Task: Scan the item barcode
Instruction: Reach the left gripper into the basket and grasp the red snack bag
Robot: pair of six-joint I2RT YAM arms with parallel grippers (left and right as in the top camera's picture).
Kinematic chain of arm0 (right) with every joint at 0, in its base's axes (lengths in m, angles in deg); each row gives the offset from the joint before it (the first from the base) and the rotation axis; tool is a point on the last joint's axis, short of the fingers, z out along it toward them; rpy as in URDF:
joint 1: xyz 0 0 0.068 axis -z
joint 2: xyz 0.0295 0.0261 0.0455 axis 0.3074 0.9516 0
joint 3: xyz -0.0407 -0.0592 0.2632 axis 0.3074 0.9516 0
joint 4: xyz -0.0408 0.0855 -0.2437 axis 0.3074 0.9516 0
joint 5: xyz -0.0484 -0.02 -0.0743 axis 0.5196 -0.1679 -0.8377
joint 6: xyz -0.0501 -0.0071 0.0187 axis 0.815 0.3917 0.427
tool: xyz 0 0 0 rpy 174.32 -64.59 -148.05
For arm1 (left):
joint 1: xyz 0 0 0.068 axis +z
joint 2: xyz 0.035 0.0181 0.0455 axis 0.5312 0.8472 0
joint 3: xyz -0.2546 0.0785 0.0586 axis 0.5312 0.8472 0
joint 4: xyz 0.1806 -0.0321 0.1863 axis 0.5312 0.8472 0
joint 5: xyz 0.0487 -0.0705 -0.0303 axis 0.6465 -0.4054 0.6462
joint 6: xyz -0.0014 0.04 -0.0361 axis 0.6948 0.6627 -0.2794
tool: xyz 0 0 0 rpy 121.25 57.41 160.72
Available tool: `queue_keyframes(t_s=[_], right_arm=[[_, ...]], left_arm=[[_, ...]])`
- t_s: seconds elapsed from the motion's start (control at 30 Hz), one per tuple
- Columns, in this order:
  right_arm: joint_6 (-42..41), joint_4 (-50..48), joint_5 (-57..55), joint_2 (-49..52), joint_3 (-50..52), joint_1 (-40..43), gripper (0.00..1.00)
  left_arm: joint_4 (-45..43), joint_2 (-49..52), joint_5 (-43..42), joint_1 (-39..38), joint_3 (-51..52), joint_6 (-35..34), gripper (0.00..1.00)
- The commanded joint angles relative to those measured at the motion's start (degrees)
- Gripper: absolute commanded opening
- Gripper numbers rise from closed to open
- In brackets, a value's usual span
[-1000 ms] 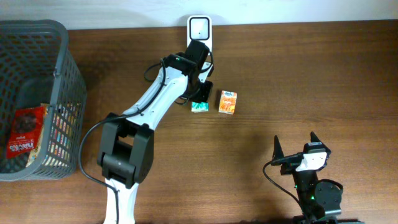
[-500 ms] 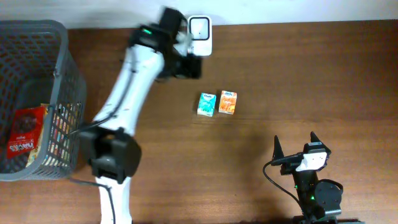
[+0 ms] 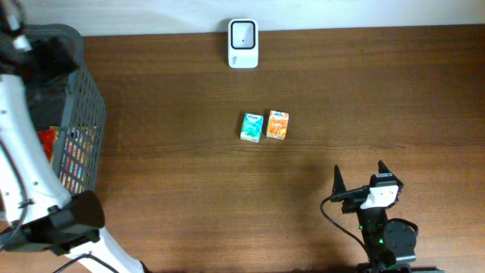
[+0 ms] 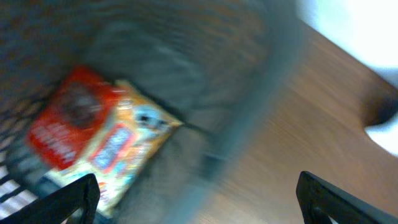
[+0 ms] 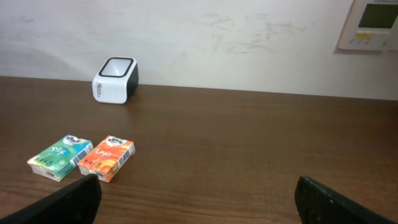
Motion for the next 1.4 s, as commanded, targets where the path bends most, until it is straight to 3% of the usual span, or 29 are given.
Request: queue_keyframes(t_s=[0.0, 0.13, 0.2, 0.5, 0.63, 0.77, 1.0, 1.03, 1.07, 1.1, 1.17, 1.27, 1.37], right_arm=[[-0.3, 0.3, -0.7, -0.4, 0.4, 0.3, 0.98], [-0.3, 0.3, -0.7, -0.4, 0.4, 0.3, 0.98], [-0.3, 0.3, -0.7, -0.4, 0.4, 0.3, 0.98], [-0.3, 0.3, -0.7, -0.4, 0.4, 0.3, 0.98], [-0.3, 0.3, -0.7, -0.4, 0.4, 0.3, 0.98], [-0.3, 0.3, -0.7, -0.4, 0.4, 0.3, 0.98], [-0.3, 0.3, -0.7, -0.4, 0.4, 0.3, 0.99], [-0.3, 0.3, -0.7, -0.4, 0.4, 0.3, 0.98], [-0.3, 0.3, -0.7, -0.4, 0.4, 0.3, 0.98], [-0.3, 0.3, -0.7, -0.4, 0.4, 0.3, 0.98], [-0.3, 0.3, -0.7, -0.4, 0.4, 0.3, 0.98], [-0.3, 0.3, -0.7, -0.4, 0.4, 0.3, 0.98], [-0.3, 0.3, -0.7, -0.4, 0.4, 0.3, 0.98]], left_arm=[[-1.2, 0.3, 3.0, 7.6, 1.1, -3.3, 0.99], [-1.0, 0.5, 4.2, 14.3, 2.3, -3.3, 1.00], [-1.6, 0.6, 4.5, 16.2, 5.0, -3.0, 0.94], [-25.4, 0.6, 0.9, 14.0, 35.1, 12.7, 0.87], [-36.4, 0.6, 5.0, 14.7, 45.9, 12.6, 0.85], [-44.6, 1.2, 5.6, 16.7, 54.2, 12.6, 0.93], [-48.8, 7.6, 5.3, 18.4, 59.3, 12.3, 0.91], [-48.8, 8.9, 5.4, 18.4, 59.3, 11.1, 0.84], [-48.6, 9.4, 5.3, 18.4, 59.3, 9.7, 0.63], [-48.6, 9.4, 5.3, 18.4, 59.3, 8.8, 0.32], [-47.3, 9.0, 4.7, 18.4, 57.7, 8.8, 0.00], [-42.0, 8.6, 1.8, 18.4, 51.4, 8.8, 0.00], [-33.9, 7.1, -9.2, 18.4, 40.8, 8.8, 0.00]])
